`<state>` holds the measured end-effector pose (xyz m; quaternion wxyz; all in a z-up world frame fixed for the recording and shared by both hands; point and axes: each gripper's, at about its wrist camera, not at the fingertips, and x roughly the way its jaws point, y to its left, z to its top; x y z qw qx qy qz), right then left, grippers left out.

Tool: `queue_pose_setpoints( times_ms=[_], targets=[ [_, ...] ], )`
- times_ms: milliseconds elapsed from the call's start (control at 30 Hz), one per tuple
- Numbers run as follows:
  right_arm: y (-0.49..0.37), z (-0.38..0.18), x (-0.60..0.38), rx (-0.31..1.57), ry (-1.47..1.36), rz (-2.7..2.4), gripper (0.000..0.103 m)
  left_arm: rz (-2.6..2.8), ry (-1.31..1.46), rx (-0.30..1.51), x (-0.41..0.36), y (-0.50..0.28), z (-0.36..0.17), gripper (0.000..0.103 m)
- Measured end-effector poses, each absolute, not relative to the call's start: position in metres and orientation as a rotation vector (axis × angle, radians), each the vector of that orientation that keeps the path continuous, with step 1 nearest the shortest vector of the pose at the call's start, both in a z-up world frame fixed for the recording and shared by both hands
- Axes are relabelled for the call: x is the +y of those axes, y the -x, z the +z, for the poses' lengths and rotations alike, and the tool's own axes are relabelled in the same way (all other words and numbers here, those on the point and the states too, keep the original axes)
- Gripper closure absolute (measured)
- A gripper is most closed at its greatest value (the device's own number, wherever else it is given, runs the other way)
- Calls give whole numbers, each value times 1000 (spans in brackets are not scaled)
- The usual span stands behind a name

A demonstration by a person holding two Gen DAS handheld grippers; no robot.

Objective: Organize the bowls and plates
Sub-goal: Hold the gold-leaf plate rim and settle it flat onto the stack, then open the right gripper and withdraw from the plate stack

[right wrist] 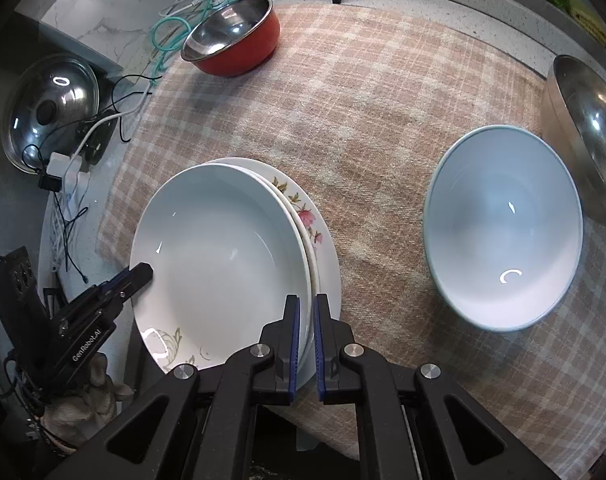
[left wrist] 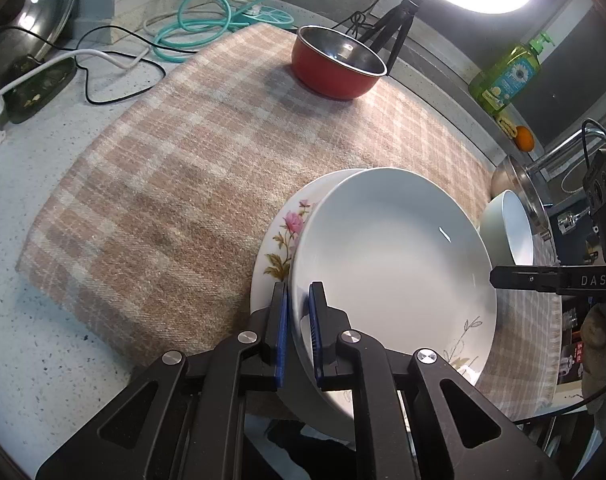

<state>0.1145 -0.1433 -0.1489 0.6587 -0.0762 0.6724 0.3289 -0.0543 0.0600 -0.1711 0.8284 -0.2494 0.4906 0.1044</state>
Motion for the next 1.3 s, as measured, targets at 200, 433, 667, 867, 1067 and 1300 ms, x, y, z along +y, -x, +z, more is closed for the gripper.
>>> queue_pose_setpoints(
  times_ms=[200,433,667,867,1067,1300],
  targets=[
    [-115,-149,-146,1513,163,744,95,223,530,1040,59,55,-171,94],
    [-117,-136,-162,1452,113,746,95,230,536,1049,62,58,-168,90],
    [-123,-127,-199,1399,-2,702,89,241,496,1032,67,62,-154,90],
    [-126,-115,-236,1296,-43,628,86,246,460,1008,71,59,-136,88],
    [-133,-103,-281,1207,-180,564,83,208,437,986,66,47,-120,85],
    [-141,-90,-321,1111,-212,461,82,129,351,954,40,18,-97,84]
  ],
)
